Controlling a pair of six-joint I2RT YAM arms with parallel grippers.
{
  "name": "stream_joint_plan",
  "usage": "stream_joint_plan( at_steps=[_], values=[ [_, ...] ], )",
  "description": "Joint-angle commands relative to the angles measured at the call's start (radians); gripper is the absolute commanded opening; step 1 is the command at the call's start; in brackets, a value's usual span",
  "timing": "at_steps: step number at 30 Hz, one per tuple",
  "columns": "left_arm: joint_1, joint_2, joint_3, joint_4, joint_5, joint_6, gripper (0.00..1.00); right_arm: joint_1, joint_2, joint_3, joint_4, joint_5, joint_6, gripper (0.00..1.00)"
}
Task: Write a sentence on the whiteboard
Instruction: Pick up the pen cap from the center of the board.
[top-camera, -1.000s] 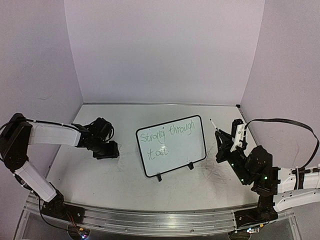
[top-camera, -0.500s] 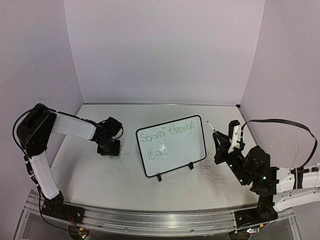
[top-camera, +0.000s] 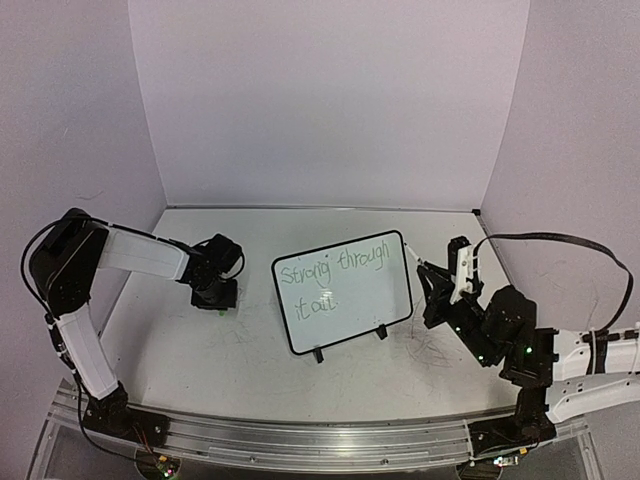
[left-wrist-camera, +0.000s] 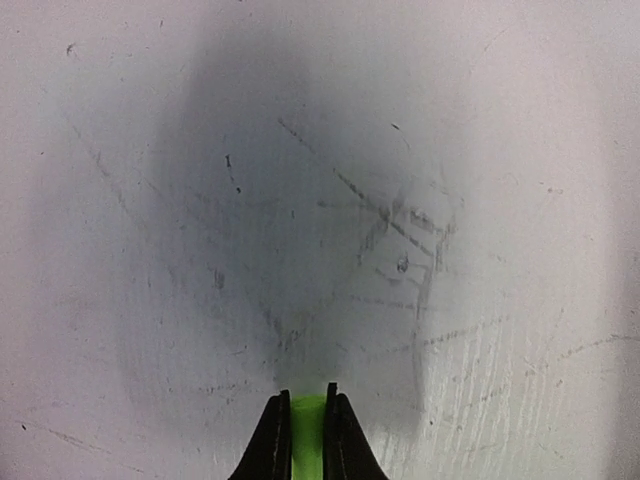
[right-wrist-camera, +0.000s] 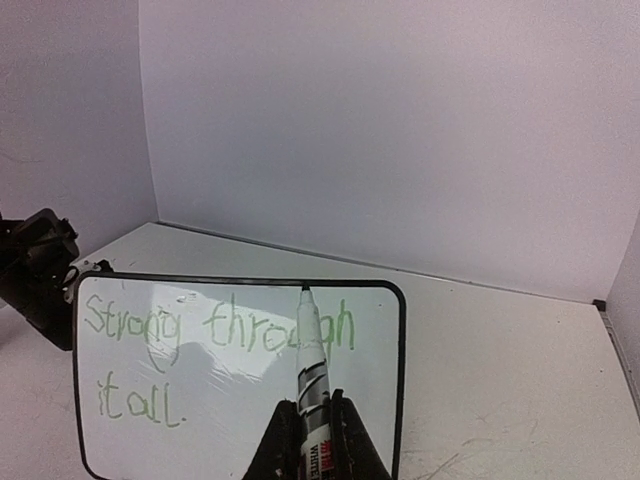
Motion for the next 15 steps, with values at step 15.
stream_joint_plan(
  at_steps=[15],
  values=[
    [0.004, -0.765, -0.041, 0.605, 0.509, -0.26, 0.0, 0.053, 0.528, 0.687, -0.14, -0.579, 0.258, 0.0]
  ],
)
